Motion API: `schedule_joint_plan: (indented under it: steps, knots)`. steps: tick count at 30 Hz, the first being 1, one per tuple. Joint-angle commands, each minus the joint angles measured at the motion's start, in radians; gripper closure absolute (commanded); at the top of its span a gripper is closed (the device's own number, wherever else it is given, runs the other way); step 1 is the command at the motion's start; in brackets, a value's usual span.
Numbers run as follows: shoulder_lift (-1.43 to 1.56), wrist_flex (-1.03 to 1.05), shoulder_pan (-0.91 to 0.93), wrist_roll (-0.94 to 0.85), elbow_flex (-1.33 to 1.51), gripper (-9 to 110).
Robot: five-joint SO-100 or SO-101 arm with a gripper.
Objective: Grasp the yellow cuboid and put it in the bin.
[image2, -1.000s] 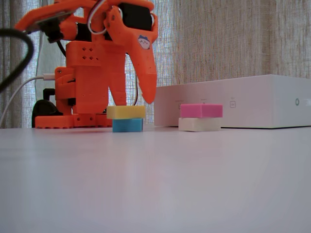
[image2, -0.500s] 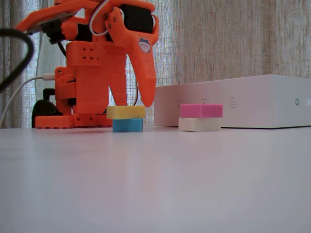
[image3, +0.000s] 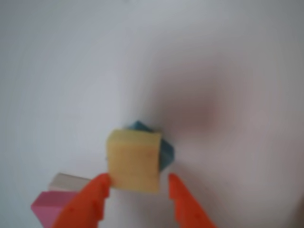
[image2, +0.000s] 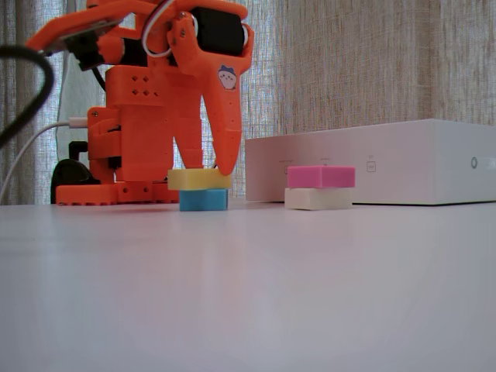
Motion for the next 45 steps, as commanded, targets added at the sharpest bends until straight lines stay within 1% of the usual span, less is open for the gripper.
schedule_joint_plan:
  steps: [1,11,16,18,19,26,30,34,38,41,45]
  knots:
    - [0.014,-0.023,0.011,-0.005,-0.044,88]
    - [-0.011,-0.078,0.029,-0.009,-0.043,89]
    - [-0.017,-0.074,0.032,-0.012,-0.038,96]
    - [-0.017,-0.067,0.034,-0.011,-0.037,107]
    - [-0.017,-0.064,0.034,-0.011,-0.037,110]
    - [-0.005,-0.094,0.037,-0.021,-0.037,110]
    - [0.083,-0.123,0.017,-0.037,-0.071,110]
    - [0.210,-0.040,-0.083,-0.037,-0.284,110]
    - [0.267,0.081,-0.321,-0.078,-0.479,110]
    - [0.253,0.117,-0.494,-0.118,-0.480,110]
    - [0.179,0.041,-0.592,-0.149,-0.376,110]
